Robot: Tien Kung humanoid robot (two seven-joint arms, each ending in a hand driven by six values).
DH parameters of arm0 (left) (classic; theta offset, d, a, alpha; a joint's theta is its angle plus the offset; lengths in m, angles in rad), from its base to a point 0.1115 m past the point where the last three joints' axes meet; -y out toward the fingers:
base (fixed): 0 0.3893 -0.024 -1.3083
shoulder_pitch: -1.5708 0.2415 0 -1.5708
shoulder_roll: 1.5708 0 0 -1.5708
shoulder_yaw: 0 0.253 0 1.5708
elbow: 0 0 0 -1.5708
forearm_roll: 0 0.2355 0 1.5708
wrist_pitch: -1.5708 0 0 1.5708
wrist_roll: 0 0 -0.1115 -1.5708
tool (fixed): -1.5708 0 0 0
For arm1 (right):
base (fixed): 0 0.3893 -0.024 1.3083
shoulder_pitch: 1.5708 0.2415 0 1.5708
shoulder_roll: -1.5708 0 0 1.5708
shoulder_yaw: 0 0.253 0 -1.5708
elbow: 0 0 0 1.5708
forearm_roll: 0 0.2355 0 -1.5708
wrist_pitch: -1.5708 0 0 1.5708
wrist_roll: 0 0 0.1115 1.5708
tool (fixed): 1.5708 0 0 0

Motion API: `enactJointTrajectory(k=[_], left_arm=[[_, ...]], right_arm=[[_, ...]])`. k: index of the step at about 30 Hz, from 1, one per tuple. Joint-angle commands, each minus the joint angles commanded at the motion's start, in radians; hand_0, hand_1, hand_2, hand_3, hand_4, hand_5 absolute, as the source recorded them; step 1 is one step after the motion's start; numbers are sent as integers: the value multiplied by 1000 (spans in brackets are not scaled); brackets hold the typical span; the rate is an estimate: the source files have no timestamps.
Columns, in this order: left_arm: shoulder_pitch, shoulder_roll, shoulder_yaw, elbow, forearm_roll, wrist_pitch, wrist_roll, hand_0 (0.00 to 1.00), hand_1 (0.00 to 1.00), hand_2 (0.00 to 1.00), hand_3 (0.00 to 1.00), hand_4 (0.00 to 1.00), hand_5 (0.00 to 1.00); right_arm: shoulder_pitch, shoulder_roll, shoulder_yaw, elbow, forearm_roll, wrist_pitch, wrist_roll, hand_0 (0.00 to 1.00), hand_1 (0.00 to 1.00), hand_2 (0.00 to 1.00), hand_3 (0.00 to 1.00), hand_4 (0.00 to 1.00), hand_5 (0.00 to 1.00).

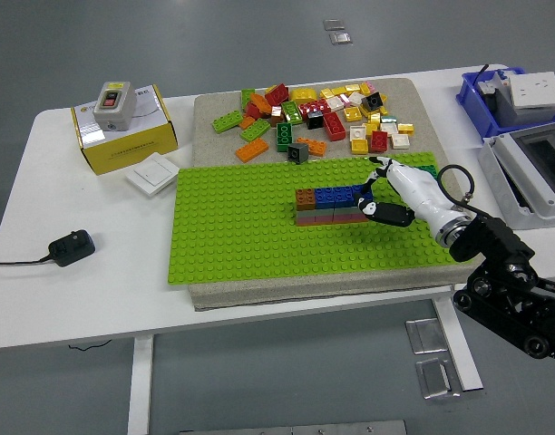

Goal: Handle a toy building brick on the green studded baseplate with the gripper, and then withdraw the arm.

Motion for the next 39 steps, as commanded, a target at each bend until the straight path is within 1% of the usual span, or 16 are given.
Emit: enactJointTrajectory(k=[7,14,29,33,34,39], left_arm=[[-1,0,1,0,-1,0,0,659,657,571,594,159,690],[-2,-2,2,0,-1,-1,-1,659,657,571,594,160,691],[-1,-4,-4,0,6,-2,1,660,658,571,594,166,691],[0,-4,-10,0,19,-2,3,660,658,571,594,166,691],[1,-4,-11,0,20,-1,3,660,658,572,594,167,691],[5,-2,-12,0,19,0,5,660,658,572,594,167,691]], right_arm=[[5,4,-4,0,-5,0,-6,845,873,963,562,597,633],[6,14,-12,-28,1,9,-15,845,874,963,567,594,629],[7,23,-10,-45,25,22,-26,849,876,964,579,584,615],[-5,21,9,-24,33,21,-18,849,876,964,579,584,615],[-8,19,16,-12,42,18,-11,843,878,961,595,580,610],[-13,13,40,40,103,13,32,843,878,961,595,580,610]])
